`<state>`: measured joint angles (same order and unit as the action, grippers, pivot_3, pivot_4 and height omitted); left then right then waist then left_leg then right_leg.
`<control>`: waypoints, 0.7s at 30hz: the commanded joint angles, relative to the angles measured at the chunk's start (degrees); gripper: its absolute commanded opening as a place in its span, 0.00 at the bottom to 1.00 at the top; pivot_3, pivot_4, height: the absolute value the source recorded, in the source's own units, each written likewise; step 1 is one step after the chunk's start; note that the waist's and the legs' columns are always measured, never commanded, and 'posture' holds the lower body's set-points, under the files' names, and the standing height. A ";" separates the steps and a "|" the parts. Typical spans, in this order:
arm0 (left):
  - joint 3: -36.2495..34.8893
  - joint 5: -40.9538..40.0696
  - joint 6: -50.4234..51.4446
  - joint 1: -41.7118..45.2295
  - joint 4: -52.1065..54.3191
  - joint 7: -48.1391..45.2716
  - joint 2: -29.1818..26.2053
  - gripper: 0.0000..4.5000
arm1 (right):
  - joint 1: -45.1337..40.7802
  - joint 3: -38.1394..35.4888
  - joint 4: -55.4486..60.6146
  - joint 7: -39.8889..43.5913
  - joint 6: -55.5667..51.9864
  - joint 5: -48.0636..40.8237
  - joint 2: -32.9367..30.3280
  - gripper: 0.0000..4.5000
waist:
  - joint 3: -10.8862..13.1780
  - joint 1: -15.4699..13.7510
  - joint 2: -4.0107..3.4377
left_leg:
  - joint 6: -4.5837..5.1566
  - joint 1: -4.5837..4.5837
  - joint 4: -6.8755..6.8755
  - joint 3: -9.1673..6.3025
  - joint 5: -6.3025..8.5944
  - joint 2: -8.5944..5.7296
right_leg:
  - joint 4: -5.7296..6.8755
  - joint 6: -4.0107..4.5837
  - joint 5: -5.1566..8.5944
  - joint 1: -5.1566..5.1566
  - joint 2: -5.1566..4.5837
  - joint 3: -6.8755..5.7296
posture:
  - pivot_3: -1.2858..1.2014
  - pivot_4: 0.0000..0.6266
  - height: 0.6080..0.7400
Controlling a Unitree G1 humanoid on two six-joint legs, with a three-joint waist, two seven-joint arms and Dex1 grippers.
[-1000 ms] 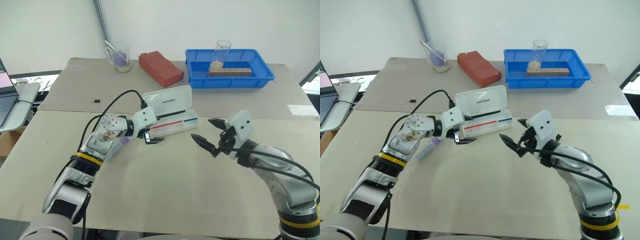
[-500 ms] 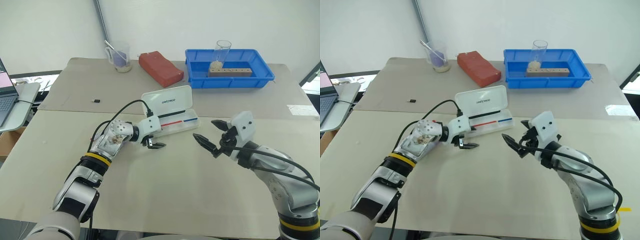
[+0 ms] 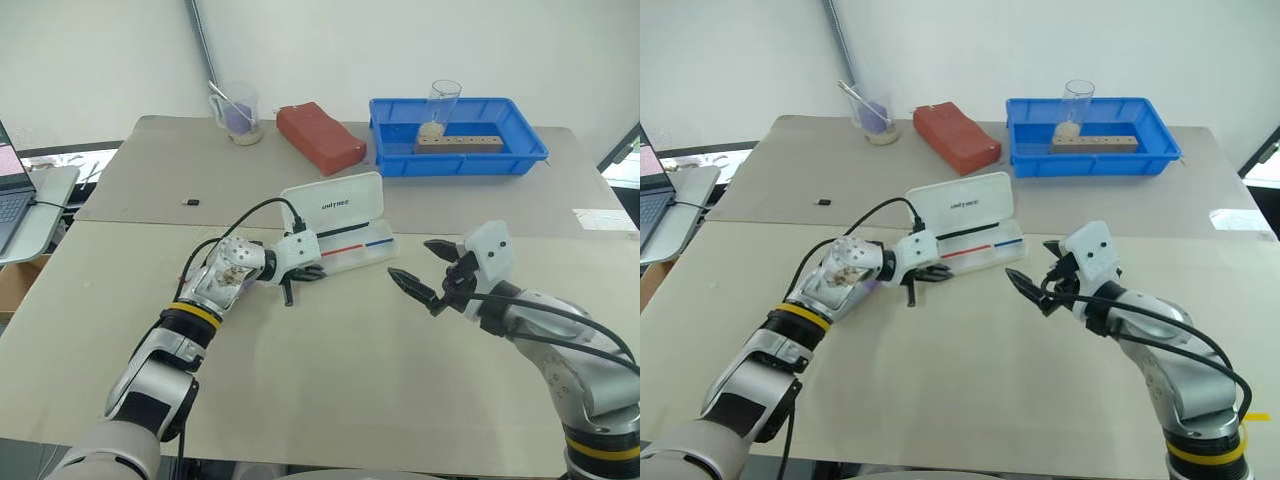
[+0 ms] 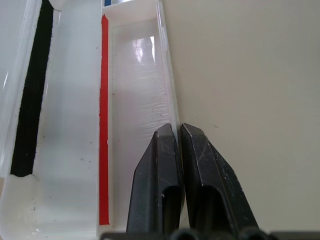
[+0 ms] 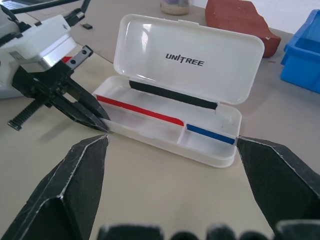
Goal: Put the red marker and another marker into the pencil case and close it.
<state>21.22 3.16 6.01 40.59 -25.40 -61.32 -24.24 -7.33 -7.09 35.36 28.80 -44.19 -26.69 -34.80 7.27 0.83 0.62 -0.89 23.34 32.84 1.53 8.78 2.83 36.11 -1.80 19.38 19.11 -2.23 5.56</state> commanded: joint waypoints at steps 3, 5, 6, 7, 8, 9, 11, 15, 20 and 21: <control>0.21 -2.37 -3.58 -4.50 11.87 -6.94 -3.99 0.02 | 1.99 -3.62 0.98 5.95 0.61 -3.44 -4.49 1.00 | -0.02 0.02 -0.04 | 0.00 -0.02 -0.01 0.00 0.00 0.01 | -0.01 0.07 -0.04 -0.03 0.00 0.00 | 0.52 0.24 1.00; 0.13 -3.05 -3.52 -6.46 15.63 -8.35 -4.87 0.02 | 3.40 -4.69 1.74 8.15 0.54 -5.45 -5.55 1.00 | -0.01 -0.11 -0.02 | 0.00 -0.01 0.00 0.00 0.00 0.02 | 0.00 0.07 -0.04 -0.03 0.00 0.00 | 0.52 0.24 1.00; 0.18 -3.12 -3.78 -7.40 17.38 -8.88 -5.38 0.02 | 4.16 -5.11 2.18 9.38 0.63 -6.21 -6.29 1.00 | -0.01 -0.13 -0.01 | 0.00 -0.01 0.00 0.00 0.00 0.02 | 0.00 0.07 -0.04 -0.07 0.00 -0.01 | 0.52 0.24 1.00; 0.19 -3.11 -3.90 -8.05 18.59 -9.21 -5.74 0.02 | 4.67 -5.39 2.45 10.19 0.73 -6.73 -6.83 1.00 | -0.01 -0.12 -0.01 | 0.00 -0.02 0.02 0.00 0.00 0.02 | -0.01 0.06 -0.03 -0.08 0.00 0.00 | 0.52 0.24 1.00; 0.18 -2.94 -3.75 -8.51 19.44 -9.27 -5.99 0.02 | 5.08 -5.57 2.63 10.81 0.85 -7.13 -7.32 1.00 | 0.01 -0.11 0.02 | 0.00 -0.03 0.04 0.00 0.00 0.02 | 0.00 0.05 -0.03 -0.10 -0.01 -0.01 | 0.52 0.24 1.00; 0.18 -2.66 -3.11 -9.48 20.80 -9.07 -6.35 0.02 | 5.94 -6.10 3.16 12.23 0.74 -8.20 -8.31 1.00 | 0.01 -0.11 0.02 | 0.01 -0.02 0.05 0.00 0.00 0.02 | -0.01 0.04 -0.02 -0.10 -0.01 0.00 | 0.52 0.24 1.00; 0.00 -2.91 -1.86 -11.55 23.51 -9.12 -7.02 0.02 | 7.53 -6.90 4.04 15.35 0.85 -9.76 -10.56 1.00 | 0.03 -0.05 0.05 | 0.01 -0.02 0.07 0.00 -0.01 0.02 | -0.01 0.04 -0.02 -0.11 -0.01 0.00 | 0.52 0.24 1.00; 0.11 -2.84 -0.47 -14.46 27.21 -9.36 -8.62 0.02 | 8.71 -7.18 4.74 19.70 0.56 -11.73 -14.83 1.00 | 0.04 0.06 0.06 | 0.02 -0.02 0.08 -0.01 -0.01 0.04 | -0.02 0.06 -0.03 -0.11 0.00 0.01 | 0.52 0.24 1.00; 1.25 -1.60 0.81 -15.88 29.43 -9.46 -10.52 0.02 | 9.06 -6.38 4.32 23.24 1.41 -12.13 -18.13 1.00 | 0.05 0.01 0.09 | 0.02 -0.06 0.09 -0.03 -0.01 0.05 | 0.00 -0.02 0.01 -0.14 0.00 0.00 | 0.52 0.24 1.00; 1.33 -1.56 1.18 -16.05 29.45 -9.22 -10.57 0.02 | 8.97 -6.25 3.75 23.37 1.84 -11.82 -17.99 1.00 | 0.05 -0.10 0.09 | 0.02 -0.05 0.09 -0.03 -0.01 0.04 | -0.01 -0.02 0.01 -0.13 0.00 -0.01 | 0.52 0.24 1.00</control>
<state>22.60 1.78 6.61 24.49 1.78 -70.90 -34.39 1.80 -12.44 38.66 51.43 -43.97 -37.52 -52.53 7.32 0.73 0.71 -0.86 23.31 32.95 1.50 8.76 2.86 36.10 -1.82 19.39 18.98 -2.23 5.54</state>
